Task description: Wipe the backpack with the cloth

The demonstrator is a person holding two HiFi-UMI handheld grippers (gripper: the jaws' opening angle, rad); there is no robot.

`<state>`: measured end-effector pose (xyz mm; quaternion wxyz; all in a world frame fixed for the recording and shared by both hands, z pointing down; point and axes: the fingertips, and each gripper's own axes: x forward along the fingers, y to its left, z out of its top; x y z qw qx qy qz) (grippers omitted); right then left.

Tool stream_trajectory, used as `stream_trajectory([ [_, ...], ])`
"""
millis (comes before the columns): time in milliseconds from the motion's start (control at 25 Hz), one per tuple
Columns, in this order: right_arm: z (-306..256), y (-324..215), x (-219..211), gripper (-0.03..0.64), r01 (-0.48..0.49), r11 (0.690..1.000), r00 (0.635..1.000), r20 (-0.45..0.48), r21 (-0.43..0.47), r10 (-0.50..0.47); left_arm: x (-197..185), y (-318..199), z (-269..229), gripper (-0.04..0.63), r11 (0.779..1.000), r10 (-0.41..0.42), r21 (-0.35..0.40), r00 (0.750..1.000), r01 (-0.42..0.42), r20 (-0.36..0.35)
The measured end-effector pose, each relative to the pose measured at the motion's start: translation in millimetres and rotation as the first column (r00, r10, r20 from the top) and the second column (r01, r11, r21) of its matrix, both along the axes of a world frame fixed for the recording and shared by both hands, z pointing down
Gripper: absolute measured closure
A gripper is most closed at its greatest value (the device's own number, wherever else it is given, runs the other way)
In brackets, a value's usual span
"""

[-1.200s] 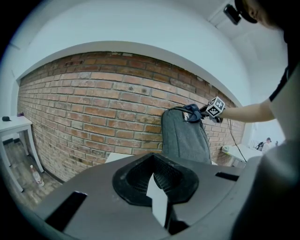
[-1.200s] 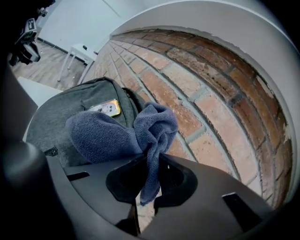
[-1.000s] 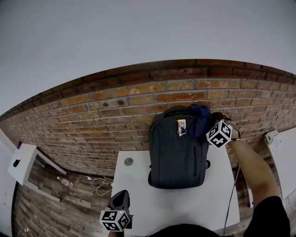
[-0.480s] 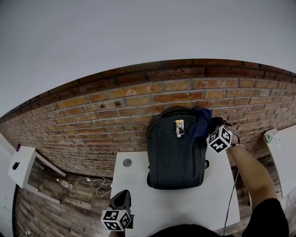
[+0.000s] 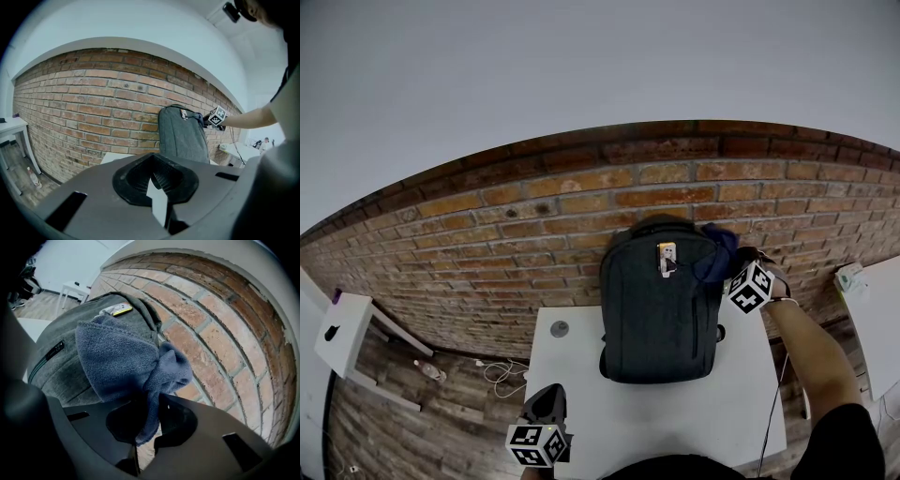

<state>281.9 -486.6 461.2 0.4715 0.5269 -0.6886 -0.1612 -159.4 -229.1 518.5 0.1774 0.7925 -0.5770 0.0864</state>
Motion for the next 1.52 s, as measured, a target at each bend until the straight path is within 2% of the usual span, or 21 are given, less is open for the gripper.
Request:
stream_trajectory([
  [480,-79.7,-28.2,-49.8,0.577,0.055,0.988,0.996,0.056,0.145,-0.064,-8.9,4.3,4.7,0.598,1.0,-0.022,-0.003,1.0,0.022,-0.018],
  [760,-103.6,-34.7,-112.8,0.577,0.149,0.971,0.985,0.056,0.188,-0.162,-13.6,11.0,9.6,0.598,1.0,-0.03,-0.009,0.999,0.029,-0.025],
  [920,-108.4,-35.9,-160.8,0.577,0.227,0.952,0.971,0.022,0.206,-0.236,-19.0,17.6,12.2,0.598,0.999,-0.037,-0.015,0.999,0.037,-0.022],
  [1160,-102.9,-32.9,-225.8,0.577,0.321,0.933,0.945,0.004,0.165,-0.326,-31.0,24.5,11.1,0.598,0.998,-0.062,-0.015,0.998,0.062,-0.022],
  [1320,-93.8,-25.3,-265.0,0.577,0.404,0.904,0.915,-0.068,0.138,-0.398,-38.6,28.1,13.3,0.598,0.997,-0.079,-0.019,0.997,0.079,-0.021],
  [1520,-82.2,-12.3,-298.2,0.577,0.496,0.864,0.868,-0.089,0.088,-0.489,-43.1,29.8,13.8,0.598,0.995,-0.095,-0.022,0.995,0.094,-0.023],
])
